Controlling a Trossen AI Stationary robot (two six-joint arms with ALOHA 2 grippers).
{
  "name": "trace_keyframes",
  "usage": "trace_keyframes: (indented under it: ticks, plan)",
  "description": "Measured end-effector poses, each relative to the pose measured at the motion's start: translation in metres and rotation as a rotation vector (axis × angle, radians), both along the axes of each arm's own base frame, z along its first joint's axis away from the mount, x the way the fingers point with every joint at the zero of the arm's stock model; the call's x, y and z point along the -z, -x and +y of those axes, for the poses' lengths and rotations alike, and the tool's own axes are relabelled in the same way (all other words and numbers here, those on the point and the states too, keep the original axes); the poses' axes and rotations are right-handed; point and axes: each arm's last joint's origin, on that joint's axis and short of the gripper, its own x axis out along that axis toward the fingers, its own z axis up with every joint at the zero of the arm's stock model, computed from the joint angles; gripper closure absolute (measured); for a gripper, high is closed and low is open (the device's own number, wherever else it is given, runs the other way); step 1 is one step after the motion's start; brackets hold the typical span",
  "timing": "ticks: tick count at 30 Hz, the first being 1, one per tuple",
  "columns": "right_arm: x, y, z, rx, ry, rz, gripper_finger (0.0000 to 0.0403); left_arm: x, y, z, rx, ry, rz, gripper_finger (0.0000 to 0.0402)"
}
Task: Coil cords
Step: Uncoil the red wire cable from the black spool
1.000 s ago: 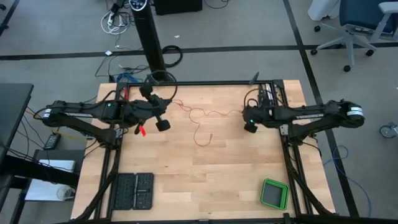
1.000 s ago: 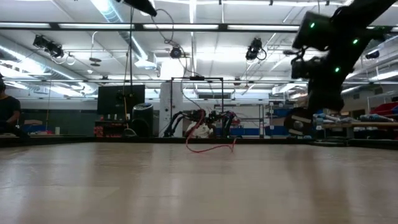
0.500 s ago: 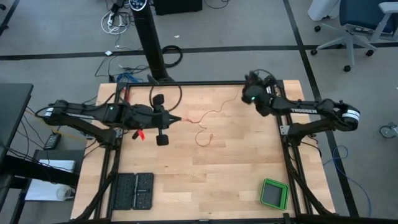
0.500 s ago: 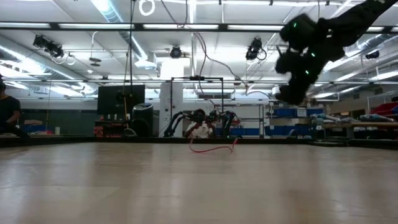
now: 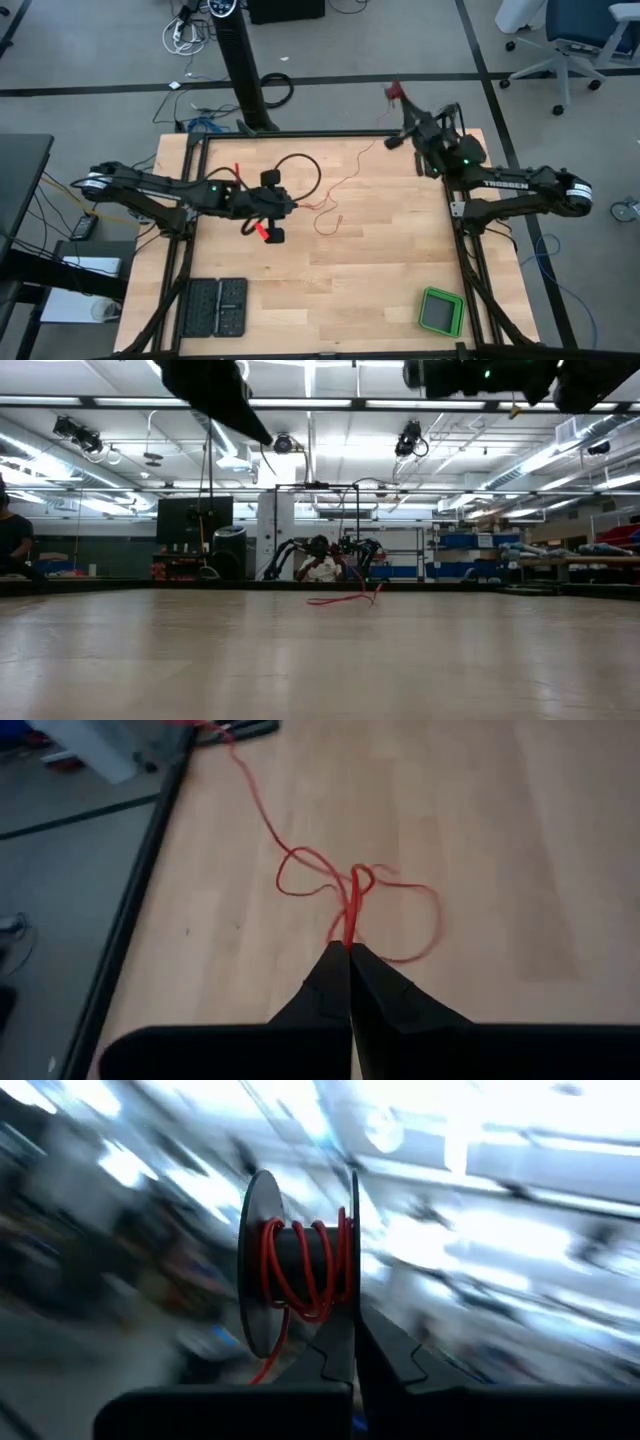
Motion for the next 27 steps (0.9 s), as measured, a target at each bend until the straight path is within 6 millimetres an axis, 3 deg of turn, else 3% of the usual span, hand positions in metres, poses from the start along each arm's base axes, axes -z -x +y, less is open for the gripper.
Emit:
trace_keyframes:
  ticks: [3,8,17,22,27]
  plan:
    - [-0.005,0.001,0.018,-0.247,0.024,-0.015,0.0403,0.015,0.003,0.009,-0.108,-0.059,0.010,0.0402]
    - [0.000,-0.003,0.043,-0.661,-0.046,0.071,0.0403,0.022,0.010,0.028,-0.347,-0.228,0.025,0.0402]
    - [0.048,-0.012,0.072,-1.123,-0.384,0.549,0.0403,0.003,0.014,0.050,-0.654,-0.581,0.059,0.0402]
    - [0.082,-0.004,0.077,-1.120,-0.692,0.832,0.0403,-0.021,0.010,0.051,-0.658,-0.640,0.063,0.0402]
    - [0.106,0.011,0.072,-0.864,-0.948,0.997,0.0403,-0.051,0.005,0.047,-0.617,-0.615,-0.001,0.0402]
